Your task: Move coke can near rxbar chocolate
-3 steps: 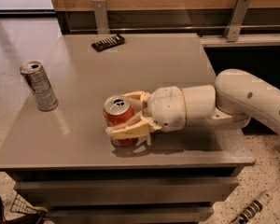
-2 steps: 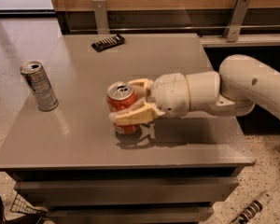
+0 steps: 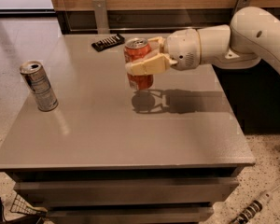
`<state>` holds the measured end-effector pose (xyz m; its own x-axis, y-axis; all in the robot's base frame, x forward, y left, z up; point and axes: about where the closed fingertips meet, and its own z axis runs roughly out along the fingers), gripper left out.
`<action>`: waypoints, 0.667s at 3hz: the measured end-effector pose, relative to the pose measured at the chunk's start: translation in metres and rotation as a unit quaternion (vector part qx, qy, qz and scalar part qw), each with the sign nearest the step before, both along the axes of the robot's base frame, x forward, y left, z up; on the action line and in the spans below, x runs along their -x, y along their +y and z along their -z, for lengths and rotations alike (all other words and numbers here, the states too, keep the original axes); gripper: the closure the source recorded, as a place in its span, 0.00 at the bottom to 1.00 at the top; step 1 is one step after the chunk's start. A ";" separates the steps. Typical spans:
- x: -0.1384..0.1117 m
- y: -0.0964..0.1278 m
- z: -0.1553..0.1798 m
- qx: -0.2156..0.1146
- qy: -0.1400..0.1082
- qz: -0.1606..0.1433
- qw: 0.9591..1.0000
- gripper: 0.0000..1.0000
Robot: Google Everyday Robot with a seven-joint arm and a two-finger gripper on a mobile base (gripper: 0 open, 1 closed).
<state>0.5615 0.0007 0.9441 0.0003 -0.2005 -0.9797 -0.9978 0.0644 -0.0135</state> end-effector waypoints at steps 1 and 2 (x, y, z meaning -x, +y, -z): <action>-0.060 -0.025 -0.019 0.001 -0.020 0.045 0.999 1.00; -0.122 -0.047 -0.027 -0.001 -0.050 0.104 0.993 1.00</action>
Offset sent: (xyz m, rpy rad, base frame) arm 0.1983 -0.0850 0.0379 0.0056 -0.1760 -0.3714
